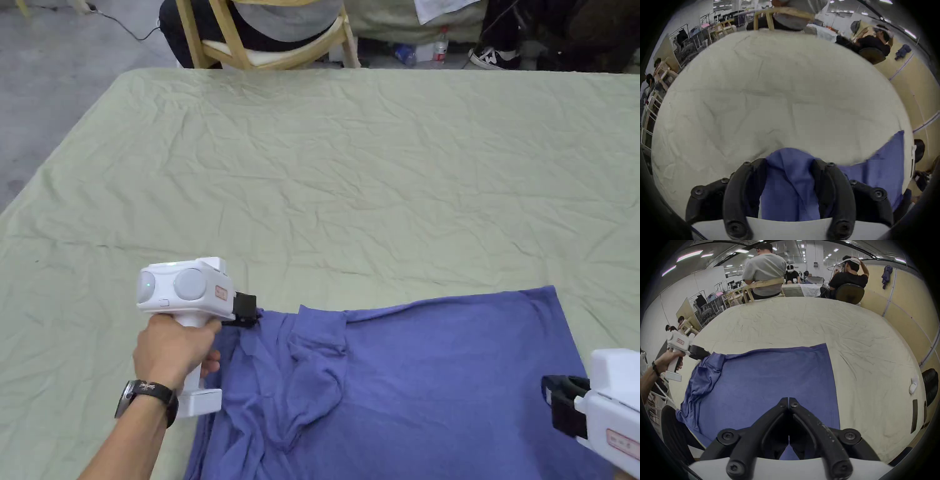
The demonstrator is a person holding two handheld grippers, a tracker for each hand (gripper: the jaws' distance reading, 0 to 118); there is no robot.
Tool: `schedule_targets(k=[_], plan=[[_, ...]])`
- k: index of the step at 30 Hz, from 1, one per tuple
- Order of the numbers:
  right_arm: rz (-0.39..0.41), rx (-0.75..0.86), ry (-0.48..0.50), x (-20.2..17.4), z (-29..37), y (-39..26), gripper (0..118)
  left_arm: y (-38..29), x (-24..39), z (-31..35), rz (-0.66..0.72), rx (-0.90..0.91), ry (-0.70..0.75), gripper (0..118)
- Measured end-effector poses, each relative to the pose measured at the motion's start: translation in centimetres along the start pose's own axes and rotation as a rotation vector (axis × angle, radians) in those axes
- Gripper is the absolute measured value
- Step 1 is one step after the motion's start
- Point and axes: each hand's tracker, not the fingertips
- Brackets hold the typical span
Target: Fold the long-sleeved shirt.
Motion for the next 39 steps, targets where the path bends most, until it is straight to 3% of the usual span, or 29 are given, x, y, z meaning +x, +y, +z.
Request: schedule_targets(k=[4,5,6,7,8,11,15,16,18,19,21,26,30,32,34,35,36,38,39], plan=[[0.005,-0.009,0.009,-0.2,-0.6,0.1,0,0.1,0.2,0.9,-0.036,0.047,-0.016,54],[0.005,-0.012,0.012,-0.2,-0.8,0.1,0,0.0,0.3,0.9,-0.062,0.053,-0.015,40],[0.003,-0.015,0.016,-0.3,-1.1,0.1,0,-0.2,0.3,1.1,-0.061,0.06,-0.02,12],[0.001,-0.017,0.019,-0.3,-1.2,0.1,0,-0.4,0.3,1.3,-0.054,0.074,-0.036,5],[0.0,-0.018,0.02,-0.3,-1.2,0.1,0,-0.5,0.2,1.5,-0.038,0.105,-0.094,5],[0.001,-0.018,0.019,-0.1,-1.4,0.7,0,-0.9,1.2,1.2,-0.074,0.104,-0.031,5],[0.027,0.007,0.028,1.4,-1.8,3.9,2,-0.7,-0.1,0.3,0.002,0.093,-0.064,5],[0.047,0.017,0.024,2.1,-2.4,5.0,10,-0.9,-0.4,0.1,0.017,0.098,-0.074,5],[0.067,-0.005,0.023,3.5,-4.2,7.5,64,-1.0,-0.9,-0.1,0.041,0.103,-0.092,5],[0.056,-0.052,0.005,4.2,-5.1,8.7,74,-1.0,-1.0,0.0,0.046,0.105,-0.097,5],[0.054,-0.073,-0.008,5.6,-7.3,10.8,74,-1.1,-1.0,-0.1,0.048,0.108,-0.101,5],[0.173,-0.123,-0.052,7.6,-13.9,12.9,73,-0.8,-0.5,-0.2,0.033,0.104,-0.086,5],[0.138,-0.269,-0.039,8.1,-18.6,11.9,74,-0.6,-0.6,-0.5,0.031,0.096,-0.088,5],[0.12,-0.191,-0.034,8.2,-18.2,11.3,73,-0.6,-0.6,-0.5,0.034,0.097,-0.09,5],[0.099,-0.192,-0.041,8.0,-17.3,11.4,55,-0.5,-0.7,-0.6,0.031,0.097,-0.092,5],[0.097,-0.188,-0.038,8.0,-17.0,11.4,21,-0.4,-0.6,-0.5,0.025,0.096,-0.09,5],[0.082,-0.173,-0.023,8.3,-16.7,11.5,7,-0.4,-0.4,-0.3,0.013,0.097,-0.084,5],[0.001,-0.111,0.045,9.0,-16.0,11.5,7,-0.2,0.7,0.6,-0.075,0.164,-0.039,5],[-0.009,-0.128,0.017,9.3,-15.7,11.5,7,0.1,1.1,0.8,-0.074,0.155,-0.038,5]])
